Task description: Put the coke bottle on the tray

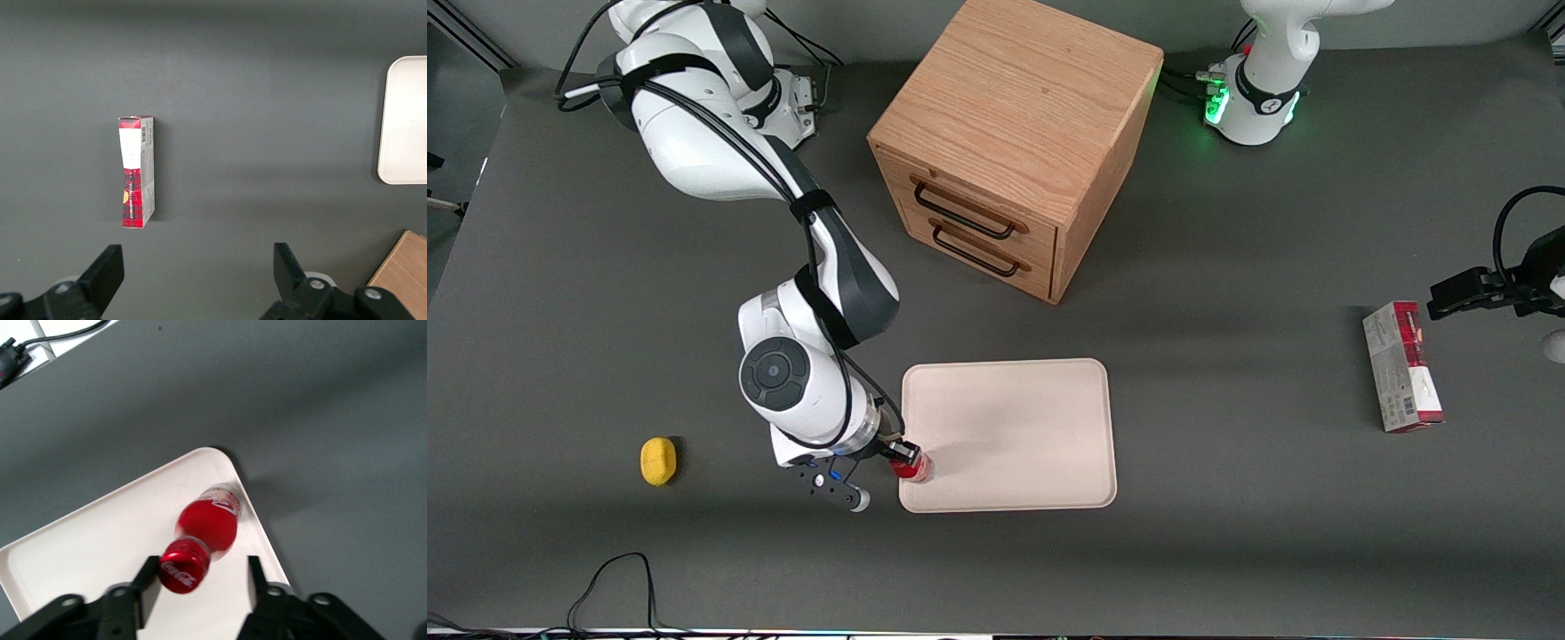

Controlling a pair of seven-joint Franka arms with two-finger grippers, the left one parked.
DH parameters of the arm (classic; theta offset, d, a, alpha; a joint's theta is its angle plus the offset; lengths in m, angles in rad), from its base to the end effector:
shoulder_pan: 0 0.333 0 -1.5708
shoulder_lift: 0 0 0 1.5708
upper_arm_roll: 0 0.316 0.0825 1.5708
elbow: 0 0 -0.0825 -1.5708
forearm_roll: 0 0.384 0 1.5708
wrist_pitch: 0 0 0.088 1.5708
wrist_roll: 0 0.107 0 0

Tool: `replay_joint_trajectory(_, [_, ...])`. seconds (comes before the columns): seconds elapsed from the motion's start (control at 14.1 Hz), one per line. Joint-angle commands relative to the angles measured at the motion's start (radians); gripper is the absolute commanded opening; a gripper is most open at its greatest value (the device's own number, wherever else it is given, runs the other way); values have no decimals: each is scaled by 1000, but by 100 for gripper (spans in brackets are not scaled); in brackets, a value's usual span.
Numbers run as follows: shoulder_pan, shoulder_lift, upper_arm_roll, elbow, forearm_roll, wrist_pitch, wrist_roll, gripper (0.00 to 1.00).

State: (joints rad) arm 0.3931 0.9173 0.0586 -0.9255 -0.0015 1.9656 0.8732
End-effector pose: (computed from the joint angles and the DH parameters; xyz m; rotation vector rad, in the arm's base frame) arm 0.7219 0.3295 0.3411 -2.9537 0.6711 -0.1077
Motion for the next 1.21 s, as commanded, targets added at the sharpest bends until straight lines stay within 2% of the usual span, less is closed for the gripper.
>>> replay_joint_trajectory(0.0, [9,11,-3,34,-26,-14,30,100])
replay_joint_trajectory(0.14, [-3,-21,-2,31,-51,-109,-8,100])
replay_joint_trajectory(0.28, [-46,-75,1,2,-34,-227,-159,100])
replay_joint_trajectory(0.35, [-71,-130,0,-59,-5,-273,-199,100])
replay_joint_trajectory(0.71, [-210,-597,-8,-611,29,-239,-509,100])
replay_joint_trajectory(0.99, [-224,-935,-140,-956,44,-209,-775,100])
replay_joint_trajectory(1.14, [-223,-1056,-180,-1051,44,-218,-795,100])
